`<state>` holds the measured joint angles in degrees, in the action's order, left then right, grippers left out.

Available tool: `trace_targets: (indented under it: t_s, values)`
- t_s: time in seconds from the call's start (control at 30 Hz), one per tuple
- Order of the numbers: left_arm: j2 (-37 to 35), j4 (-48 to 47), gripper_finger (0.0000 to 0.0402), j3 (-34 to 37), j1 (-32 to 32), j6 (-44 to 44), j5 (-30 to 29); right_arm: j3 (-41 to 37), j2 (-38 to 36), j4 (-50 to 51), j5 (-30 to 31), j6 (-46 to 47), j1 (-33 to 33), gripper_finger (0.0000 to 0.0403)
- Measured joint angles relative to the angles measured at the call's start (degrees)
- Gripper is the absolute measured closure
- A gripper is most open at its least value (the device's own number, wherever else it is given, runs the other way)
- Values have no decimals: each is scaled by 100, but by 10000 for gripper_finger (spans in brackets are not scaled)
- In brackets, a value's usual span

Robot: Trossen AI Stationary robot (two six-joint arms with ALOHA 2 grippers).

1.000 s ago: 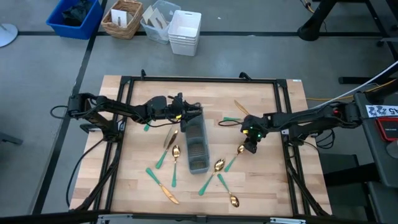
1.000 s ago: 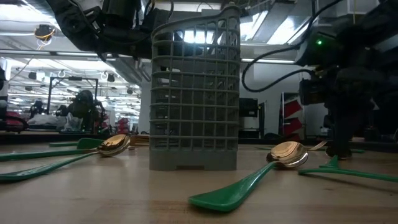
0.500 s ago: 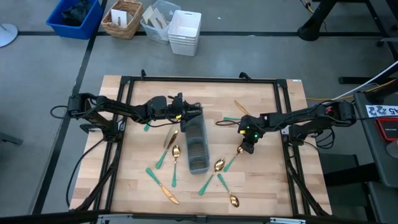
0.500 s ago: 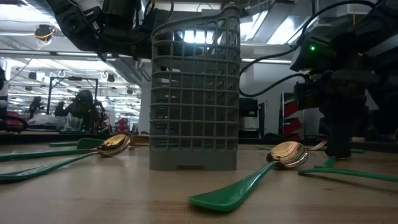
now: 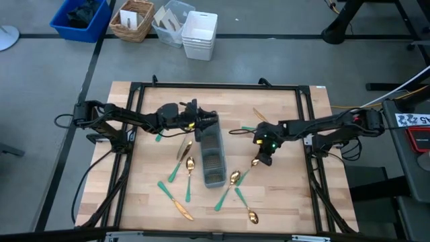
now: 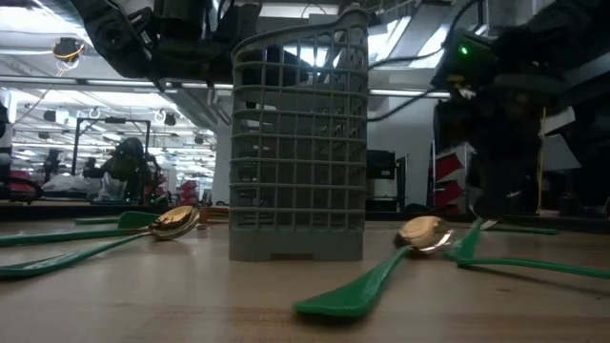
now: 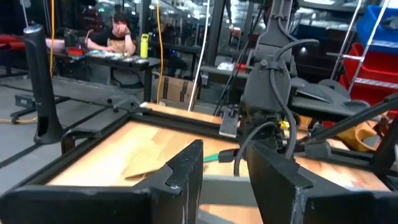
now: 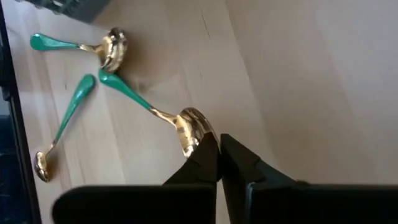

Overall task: Sort silverware
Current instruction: Put the green spoon into the utensil rack

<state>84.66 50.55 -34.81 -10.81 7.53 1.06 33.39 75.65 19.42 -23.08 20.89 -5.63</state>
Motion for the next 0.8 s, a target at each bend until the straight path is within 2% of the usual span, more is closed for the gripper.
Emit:
trace_targets:
  t_s: [0.13, 0.47, 0.6, 0.8]
  values:
    - [0, 2, 284, 0, 0, 0, 0, 554, 1, 793, 295, -436, 0, 398]
    - [-178, 388, 284, 0, 0, 310, 0, 2253, 1, 2919, 1811, -1277, -2, 398]
    - [-788, -264, 284, -2, 0, 302, 0, 2945, 1, 3565, 2102, -1502, 2, 397]
    - [-1927, -2108, 284, -2, 32, 467, 0, 3977, 1, 4350, 2633, -1783, 2, 397]
